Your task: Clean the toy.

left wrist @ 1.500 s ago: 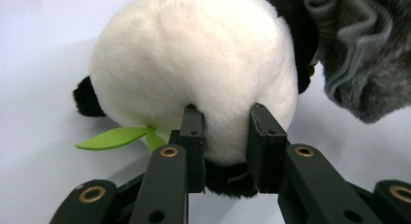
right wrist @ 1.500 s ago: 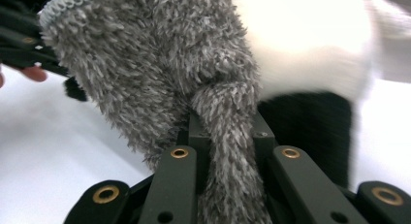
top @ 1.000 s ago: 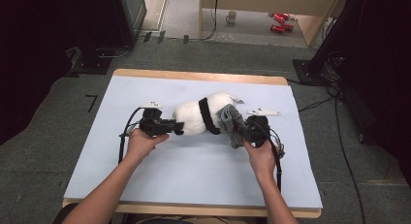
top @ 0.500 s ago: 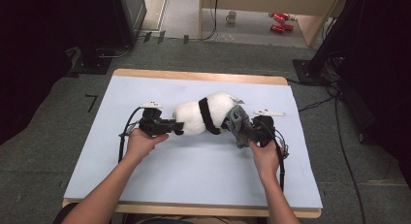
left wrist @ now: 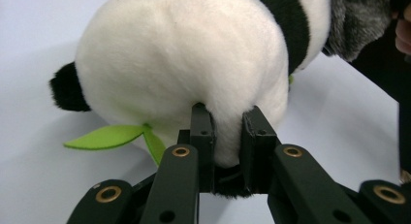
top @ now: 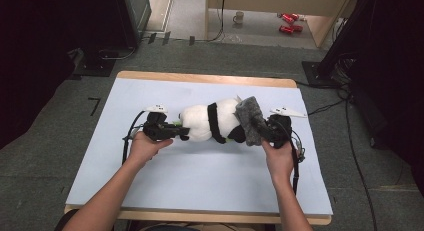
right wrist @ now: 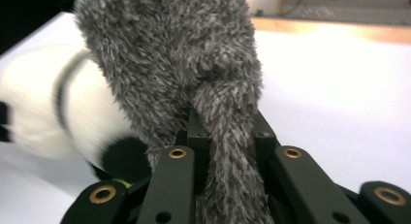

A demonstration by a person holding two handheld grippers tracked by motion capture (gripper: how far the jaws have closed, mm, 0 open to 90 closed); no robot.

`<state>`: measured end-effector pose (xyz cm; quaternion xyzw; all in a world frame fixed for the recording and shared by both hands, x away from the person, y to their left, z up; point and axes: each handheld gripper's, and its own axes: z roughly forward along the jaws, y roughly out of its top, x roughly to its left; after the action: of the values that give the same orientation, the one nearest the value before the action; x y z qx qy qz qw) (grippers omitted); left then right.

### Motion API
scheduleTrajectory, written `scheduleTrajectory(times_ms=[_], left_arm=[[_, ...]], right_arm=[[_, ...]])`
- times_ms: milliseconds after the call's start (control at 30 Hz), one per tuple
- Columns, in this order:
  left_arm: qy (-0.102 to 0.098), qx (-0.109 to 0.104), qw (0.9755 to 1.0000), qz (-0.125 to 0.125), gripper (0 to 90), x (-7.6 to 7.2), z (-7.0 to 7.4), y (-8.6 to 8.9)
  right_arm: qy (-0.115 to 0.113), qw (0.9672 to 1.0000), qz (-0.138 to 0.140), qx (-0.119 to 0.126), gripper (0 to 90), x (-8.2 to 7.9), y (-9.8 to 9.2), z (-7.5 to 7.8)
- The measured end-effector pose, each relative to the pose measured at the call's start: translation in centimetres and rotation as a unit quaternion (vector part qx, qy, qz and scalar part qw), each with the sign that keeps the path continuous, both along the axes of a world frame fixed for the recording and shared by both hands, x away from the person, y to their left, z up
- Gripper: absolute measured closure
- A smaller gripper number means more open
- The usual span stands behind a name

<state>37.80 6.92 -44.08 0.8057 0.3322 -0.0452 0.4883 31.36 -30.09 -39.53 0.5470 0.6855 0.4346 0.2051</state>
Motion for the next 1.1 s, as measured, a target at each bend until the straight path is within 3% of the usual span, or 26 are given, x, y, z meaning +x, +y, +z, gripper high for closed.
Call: scheduleTrajectory(times_ms=[200, 300, 433, 533, 600, 767, 900, 1100], left_arm=[[0.013, -0.014, 0.9995, -0.026, 79.8, -0.8, 0.9, 0.7], [0.01, -0.015, 0.999, -0.04, 79.6, -1.3, 1.1, 1.1], [0.0, -0.002, 0.9994, -0.035, 78.9, -1.2, 0.4, 1.4], [-0.017, 0.011, 0.9993, -0.032, 77.2, -1.2, 0.0, 1.3], [-0.026, 0.013, 0.9991, -0.03, 74.5, -1.3, -0.1, 1.3], [-0.054, 0.019, 0.9982, -0.017, 63.2, -1.5, -0.2, 1.3], [-0.062, 0.016, 0.9979, -0.008, 54.5, -1.4, -0.1, 1.9], [-0.093, 0.008, 0.9955, -0.018, 43.9, -1.7, 0.0, 3.2]], right_arm=[[-0.021, 0.9986, 0.048, 0.002, 77.6, -1.5, 1.9, 2.4], [-0.014, 0.9972, 0.074, 0.005, 77.5, -2.0, 2.8, 2.7], [0.014, 0.9946, 0.102, -0.014, 77.5, -2.1, 4.2, 1.7], [0.031, 0.9936, 0.105, -0.027, 77.5, -1.5, 5.0, 0.3], [0.029, 0.994, 0.101, -0.031, 77.6, -1.3, 5.1, 0.0], [0.024, 0.9955, 0.086, -0.034, 77.7, -0.4, 5.1, -0.3], [0.024, 0.9956, 0.084, -0.033, 77.7, 0.2, 5.2, 0.0], [0.022, 0.9963, 0.078, -0.026, 77.7, 1.7, 5.7, 0.5]])
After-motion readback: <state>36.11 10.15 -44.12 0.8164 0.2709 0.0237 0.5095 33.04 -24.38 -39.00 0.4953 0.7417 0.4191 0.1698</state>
